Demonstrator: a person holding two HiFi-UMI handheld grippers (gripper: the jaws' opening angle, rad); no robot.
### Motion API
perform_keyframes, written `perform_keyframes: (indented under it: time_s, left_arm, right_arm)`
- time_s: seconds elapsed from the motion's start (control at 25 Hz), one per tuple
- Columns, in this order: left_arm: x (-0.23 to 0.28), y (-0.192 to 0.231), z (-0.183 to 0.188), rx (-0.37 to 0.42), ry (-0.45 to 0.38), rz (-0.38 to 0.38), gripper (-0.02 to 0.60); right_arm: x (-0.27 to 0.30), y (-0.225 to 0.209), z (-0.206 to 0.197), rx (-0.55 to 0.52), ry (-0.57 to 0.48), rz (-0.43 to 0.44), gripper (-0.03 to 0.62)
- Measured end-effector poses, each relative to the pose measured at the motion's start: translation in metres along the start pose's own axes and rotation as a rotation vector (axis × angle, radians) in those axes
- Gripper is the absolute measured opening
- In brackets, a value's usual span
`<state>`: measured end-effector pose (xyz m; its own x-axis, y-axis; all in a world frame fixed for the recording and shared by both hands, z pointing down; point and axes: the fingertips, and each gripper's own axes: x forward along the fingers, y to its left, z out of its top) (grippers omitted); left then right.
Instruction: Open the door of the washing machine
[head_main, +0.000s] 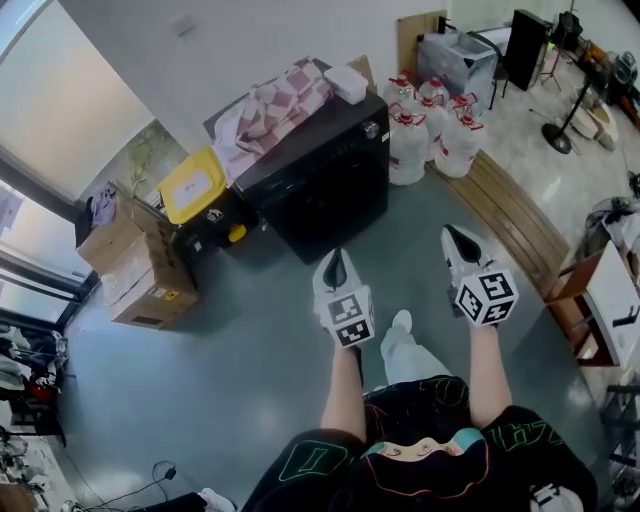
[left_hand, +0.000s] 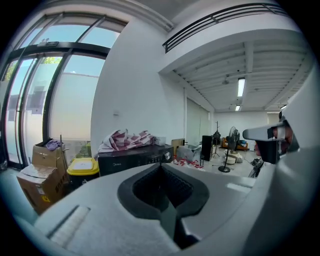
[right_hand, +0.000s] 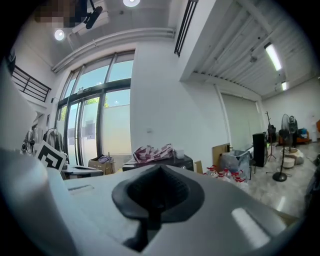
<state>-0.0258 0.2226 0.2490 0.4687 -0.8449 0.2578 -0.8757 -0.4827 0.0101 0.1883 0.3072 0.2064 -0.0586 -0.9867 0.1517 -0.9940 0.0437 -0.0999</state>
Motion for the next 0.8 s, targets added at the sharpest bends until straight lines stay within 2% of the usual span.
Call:
perform_keyframes:
  time_s: [0.24,0.4,0.48,0.64,0.8]
  left_arm:
    - [0.072,0.025,-0.021,-0.033,0.119,0.034,0.011]
    - [0.125,0.035,-0.029,0.013,0.167,0.059,0.011]
    - [0.154,0.029,-0.023,0.024,0.172,0.054,0.011]
    - [0.201,0.015,0.007,0.063,0.148,0.022,0.011]
    - [0.228,0.005,0.024,0.072,0.122,0.012,0.011]
  right_arm:
    - [0.086,-0.033,-0.025,0.09,0.049,0.035,0.002]
    - [0.134,-0.065,-0.046,0.121,0.077,0.049,0.002]
    - [0.155,-0.088,-0.036,0.124,0.056,0.055,0.002]
    - [0.175,-0.121,0.001,0.164,-0.058,0.085,0.002]
    - [0.191,-0.142,0.008,0.155,-0.058,0.072,0.002]
